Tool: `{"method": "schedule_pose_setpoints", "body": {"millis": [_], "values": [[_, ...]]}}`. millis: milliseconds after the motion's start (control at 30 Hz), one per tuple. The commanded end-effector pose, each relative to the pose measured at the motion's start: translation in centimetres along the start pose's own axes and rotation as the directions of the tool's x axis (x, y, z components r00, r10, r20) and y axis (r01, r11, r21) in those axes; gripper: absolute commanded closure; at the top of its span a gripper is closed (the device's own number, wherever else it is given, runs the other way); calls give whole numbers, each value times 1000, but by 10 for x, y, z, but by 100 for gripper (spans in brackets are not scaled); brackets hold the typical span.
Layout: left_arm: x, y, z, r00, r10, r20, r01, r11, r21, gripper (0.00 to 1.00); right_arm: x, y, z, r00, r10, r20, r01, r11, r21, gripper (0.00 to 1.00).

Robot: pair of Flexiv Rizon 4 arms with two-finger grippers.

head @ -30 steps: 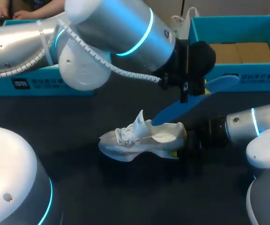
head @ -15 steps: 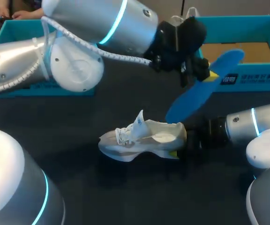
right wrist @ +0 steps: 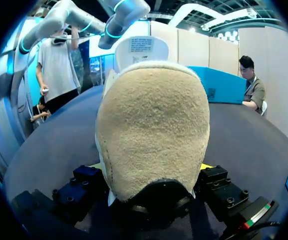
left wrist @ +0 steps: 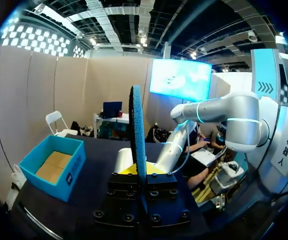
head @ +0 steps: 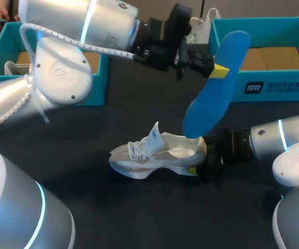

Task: Take the shoe out of the shoebox, open the shoe tongue, remove and reinsert the insole, then place the shoe into the shoebox

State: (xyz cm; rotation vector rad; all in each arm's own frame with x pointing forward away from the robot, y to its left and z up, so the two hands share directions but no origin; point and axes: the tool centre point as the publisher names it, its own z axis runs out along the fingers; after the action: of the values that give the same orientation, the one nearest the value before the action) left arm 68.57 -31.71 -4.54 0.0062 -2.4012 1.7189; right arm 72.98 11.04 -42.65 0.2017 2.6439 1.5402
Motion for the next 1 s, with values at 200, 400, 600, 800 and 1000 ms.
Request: {"method": "schedule_pose_setpoints", "body": {"millis": [200, 400, 600, 800, 1000], "values": [[4, -1, -22, 998, -63, 10, 60, 978, 198, 100, 2, 0, 1, 1000, 1, 1, -1, 1000, 2, 100], [4, -5, -28, 985, -87, -151, 121, 964, 237, 100, 2, 0, 1, 1000, 1, 1, -1, 1000, 2, 100], [4, -4, -28, 982, -72, -177, 113, 966, 232, 100, 2, 0, 1, 1000, 1, 1, -1, 1000, 2, 100], [4, -4, -28, 982, -72, -177, 113, 966, 232, 100, 2, 0, 1, 1000, 1, 1, -1, 1000, 2, 100], [4, -4, -28, 982, -72, -177, 113, 966, 232, 100, 2, 0, 1, 1000, 1, 1, -1, 1000, 2, 100]]}}
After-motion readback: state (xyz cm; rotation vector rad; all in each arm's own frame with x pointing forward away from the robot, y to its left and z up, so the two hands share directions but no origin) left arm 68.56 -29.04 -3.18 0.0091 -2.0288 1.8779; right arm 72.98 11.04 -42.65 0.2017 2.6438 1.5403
